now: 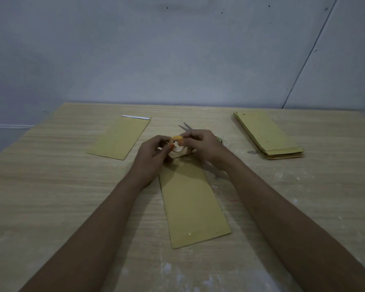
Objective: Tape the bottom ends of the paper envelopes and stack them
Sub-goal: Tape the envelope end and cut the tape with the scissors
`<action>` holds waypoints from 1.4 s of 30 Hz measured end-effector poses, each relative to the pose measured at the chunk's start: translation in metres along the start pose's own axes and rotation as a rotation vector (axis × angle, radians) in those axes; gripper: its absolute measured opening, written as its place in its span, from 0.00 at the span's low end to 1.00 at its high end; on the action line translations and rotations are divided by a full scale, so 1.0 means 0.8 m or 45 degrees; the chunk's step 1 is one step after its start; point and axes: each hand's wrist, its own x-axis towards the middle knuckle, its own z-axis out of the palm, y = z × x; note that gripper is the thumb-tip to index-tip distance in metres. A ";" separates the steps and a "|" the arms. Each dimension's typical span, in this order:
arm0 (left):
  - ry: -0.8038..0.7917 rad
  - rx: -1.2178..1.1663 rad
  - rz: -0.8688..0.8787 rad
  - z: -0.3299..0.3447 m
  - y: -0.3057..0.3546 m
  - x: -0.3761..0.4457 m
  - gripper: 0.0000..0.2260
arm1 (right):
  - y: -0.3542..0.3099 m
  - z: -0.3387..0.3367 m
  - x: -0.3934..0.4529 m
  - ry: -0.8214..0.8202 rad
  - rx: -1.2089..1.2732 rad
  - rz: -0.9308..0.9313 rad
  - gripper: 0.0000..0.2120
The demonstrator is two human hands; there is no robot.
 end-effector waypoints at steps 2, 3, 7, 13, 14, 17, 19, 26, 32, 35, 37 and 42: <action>0.027 -0.072 -0.045 -0.002 0.000 0.001 0.05 | -0.005 0.002 0.001 -0.040 0.218 0.234 0.06; 0.031 -0.095 -0.060 -0.002 0.000 0.001 0.06 | -0.007 0.003 0.000 -0.059 0.348 0.314 0.06; 0.015 -0.168 -0.077 -0.002 0.002 0.001 0.08 | -0.011 0.006 -0.003 -0.125 0.640 0.352 0.08; -0.012 -0.235 -0.052 -0.002 0.006 -0.001 0.03 | -0.005 0.009 -0.002 -0.078 0.809 0.387 0.07; -0.014 -0.237 -0.046 -0.002 0.007 -0.002 0.03 | -0.004 0.009 -0.001 -0.073 0.816 0.389 0.06; -0.021 -0.238 -0.024 -0.003 0.009 -0.004 0.04 | -0.003 0.009 -0.001 -0.063 0.795 0.383 0.06; -0.025 -0.230 -0.013 -0.003 0.011 -0.005 0.05 | -0.002 0.010 0.000 -0.054 0.774 0.387 0.06; -0.025 -0.224 0.001 -0.003 0.014 -0.008 0.08 | 0.002 0.011 0.001 -0.026 0.767 0.393 0.05; -0.006 -0.199 -0.006 -0.002 0.013 -0.007 0.06 | -0.003 0.009 0.001 -0.093 0.735 0.439 0.15; -0.007 -0.197 -0.005 -0.002 0.012 -0.006 0.06 | -0.003 0.008 0.000 -0.093 0.770 0.437 0.13; -0.018 -0.216 -0.006 -0.002 0.011 -0.006 0.06 | -0.003 0.009 -0.001 -0.084 0.802 0.421 0.09; -0.034 -0.232 0.001 -0.003 0.010 -0.006 0.07 | 0.000 0.011 -0.001 -0.034 0.765 0.391 0.06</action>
